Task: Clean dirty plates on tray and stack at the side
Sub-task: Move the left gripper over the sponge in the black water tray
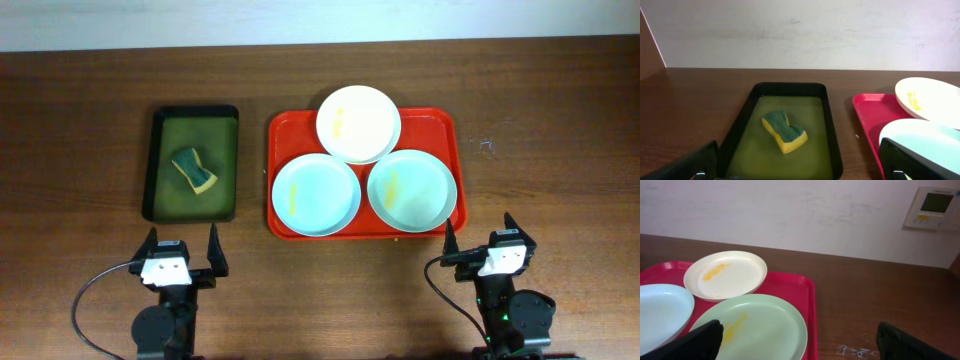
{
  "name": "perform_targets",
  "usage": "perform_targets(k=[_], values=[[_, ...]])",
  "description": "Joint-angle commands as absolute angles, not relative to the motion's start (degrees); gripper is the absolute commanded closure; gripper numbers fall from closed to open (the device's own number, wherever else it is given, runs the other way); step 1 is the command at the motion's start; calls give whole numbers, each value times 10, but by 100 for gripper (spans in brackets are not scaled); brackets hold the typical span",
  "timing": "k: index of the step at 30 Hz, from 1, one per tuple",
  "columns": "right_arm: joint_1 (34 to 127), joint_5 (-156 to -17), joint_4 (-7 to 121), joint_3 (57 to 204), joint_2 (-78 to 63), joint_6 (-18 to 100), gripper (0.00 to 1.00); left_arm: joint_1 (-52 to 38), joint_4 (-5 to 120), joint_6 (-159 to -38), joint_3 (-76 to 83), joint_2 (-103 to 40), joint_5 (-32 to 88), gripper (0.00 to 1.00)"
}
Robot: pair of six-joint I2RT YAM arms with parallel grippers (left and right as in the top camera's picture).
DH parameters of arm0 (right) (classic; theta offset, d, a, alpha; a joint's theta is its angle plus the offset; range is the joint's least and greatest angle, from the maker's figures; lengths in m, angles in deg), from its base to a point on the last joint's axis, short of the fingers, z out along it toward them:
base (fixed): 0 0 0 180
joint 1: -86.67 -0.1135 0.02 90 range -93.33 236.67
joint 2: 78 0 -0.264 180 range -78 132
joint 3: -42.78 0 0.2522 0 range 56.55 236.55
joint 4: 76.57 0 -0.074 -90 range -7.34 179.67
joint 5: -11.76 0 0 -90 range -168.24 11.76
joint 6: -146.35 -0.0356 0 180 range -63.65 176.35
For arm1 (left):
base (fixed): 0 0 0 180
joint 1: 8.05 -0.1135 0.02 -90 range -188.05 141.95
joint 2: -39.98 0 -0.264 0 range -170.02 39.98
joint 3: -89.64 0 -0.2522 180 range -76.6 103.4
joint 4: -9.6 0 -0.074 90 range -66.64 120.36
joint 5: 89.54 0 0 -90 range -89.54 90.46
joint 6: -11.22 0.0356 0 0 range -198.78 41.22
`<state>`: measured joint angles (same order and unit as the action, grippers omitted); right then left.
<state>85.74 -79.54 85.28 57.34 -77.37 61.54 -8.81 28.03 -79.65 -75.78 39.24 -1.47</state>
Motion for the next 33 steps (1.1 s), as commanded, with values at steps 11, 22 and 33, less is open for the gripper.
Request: perform_targets(k=[11, 22, 33], values=[[860, -790, 852, 569, -776, 619, 2, -86, 281, -785, -761, 395, -8, 1], [860, -790, 852, 569, -776, 619, 2, -86, 281, -785, -761, 395, -8, 1], [860, -790, 852, 569, -776, 619, 1, -86, 183, -969, -761, 395, 416, 1]])
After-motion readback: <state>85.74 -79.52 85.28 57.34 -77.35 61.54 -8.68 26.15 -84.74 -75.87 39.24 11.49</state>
